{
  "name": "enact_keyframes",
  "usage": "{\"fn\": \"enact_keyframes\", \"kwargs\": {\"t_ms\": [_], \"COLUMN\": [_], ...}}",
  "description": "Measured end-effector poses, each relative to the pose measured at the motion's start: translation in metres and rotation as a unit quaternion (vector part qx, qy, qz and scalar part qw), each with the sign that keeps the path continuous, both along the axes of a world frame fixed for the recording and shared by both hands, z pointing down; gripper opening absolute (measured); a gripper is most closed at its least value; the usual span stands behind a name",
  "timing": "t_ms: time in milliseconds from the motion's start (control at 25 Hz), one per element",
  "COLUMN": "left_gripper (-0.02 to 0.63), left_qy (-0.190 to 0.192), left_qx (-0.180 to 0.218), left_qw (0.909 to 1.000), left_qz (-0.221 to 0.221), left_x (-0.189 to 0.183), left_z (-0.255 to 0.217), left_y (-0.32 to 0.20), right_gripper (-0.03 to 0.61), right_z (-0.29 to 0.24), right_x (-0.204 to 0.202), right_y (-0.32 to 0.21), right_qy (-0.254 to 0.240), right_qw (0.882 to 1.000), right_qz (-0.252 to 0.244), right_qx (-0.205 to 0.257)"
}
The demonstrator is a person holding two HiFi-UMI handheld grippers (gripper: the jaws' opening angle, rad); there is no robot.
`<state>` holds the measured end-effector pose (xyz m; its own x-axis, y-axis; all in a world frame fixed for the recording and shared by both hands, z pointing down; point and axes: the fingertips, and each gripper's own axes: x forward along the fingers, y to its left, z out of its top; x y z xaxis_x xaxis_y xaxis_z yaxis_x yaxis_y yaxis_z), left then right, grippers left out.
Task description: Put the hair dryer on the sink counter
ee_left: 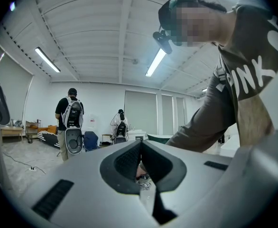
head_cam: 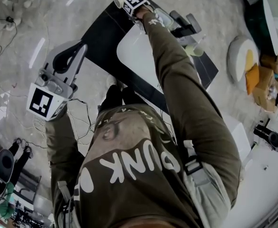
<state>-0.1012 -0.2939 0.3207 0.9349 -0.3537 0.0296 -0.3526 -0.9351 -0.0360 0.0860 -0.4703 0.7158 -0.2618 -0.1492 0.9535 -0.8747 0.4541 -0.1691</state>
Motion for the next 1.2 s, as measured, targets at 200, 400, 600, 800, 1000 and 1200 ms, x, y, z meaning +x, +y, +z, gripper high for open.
{"fn": "enact_keyframes", "kwargs": {"t_ms": [200, 400, 600, 800, 1000, 1200], "left_gripper": [0.002, 0.002, 0.002, 0.002, 0.002, 0.002], "left_qy": [0.008, -0.002, -0.006, 0.000, 0.003, 0.002], "left_qx": [0.003, -0.003, 0.000, 0.002, 0.012, 0.019], "left_qw": [1.0000, 0.9999, 0.9998, 0.9998, 0.9994, 0.9989], "left_qz": [0.004, 0.011, 0.017, 0.022, 0.032, 0.043], "left_x": [0.004, 0.007, 0.011, 0.019, 0.029, 0.041], "left_z": [-0.004, 0.002, 0.002, -0.001, -0.006, -0.011], "left_y": [-0.002, -0.003, -0.004, -0.005, -0.005, -0.003], "right_gripper": [0.189, 0.199, 0.250, 0.249, 0.232, 0.152], "right_z": [0.005, 0.008, -0.012, -0.082, -0.221, -0.354], "right_x": [0.001, 0.003, 0.011, 0.025, 0.012, -0.030], "right_y": [-0.001, -0.003, -0.004, -0.012, 0.022, 0.109], "right_qy": [0.028, 0.031, 0.028, 0.005, -0.079, -0.154], "right_qw": [1.000, 0.999, 0.999, 0.991, 0.940, 0.827], "right_qz": [-0.006, -0.013, -0.023, -0.017, -0.044, -0.112], "right_qx": [-0.011, -0.004, 0.018, 0.130, 0.329, 0.528]}}
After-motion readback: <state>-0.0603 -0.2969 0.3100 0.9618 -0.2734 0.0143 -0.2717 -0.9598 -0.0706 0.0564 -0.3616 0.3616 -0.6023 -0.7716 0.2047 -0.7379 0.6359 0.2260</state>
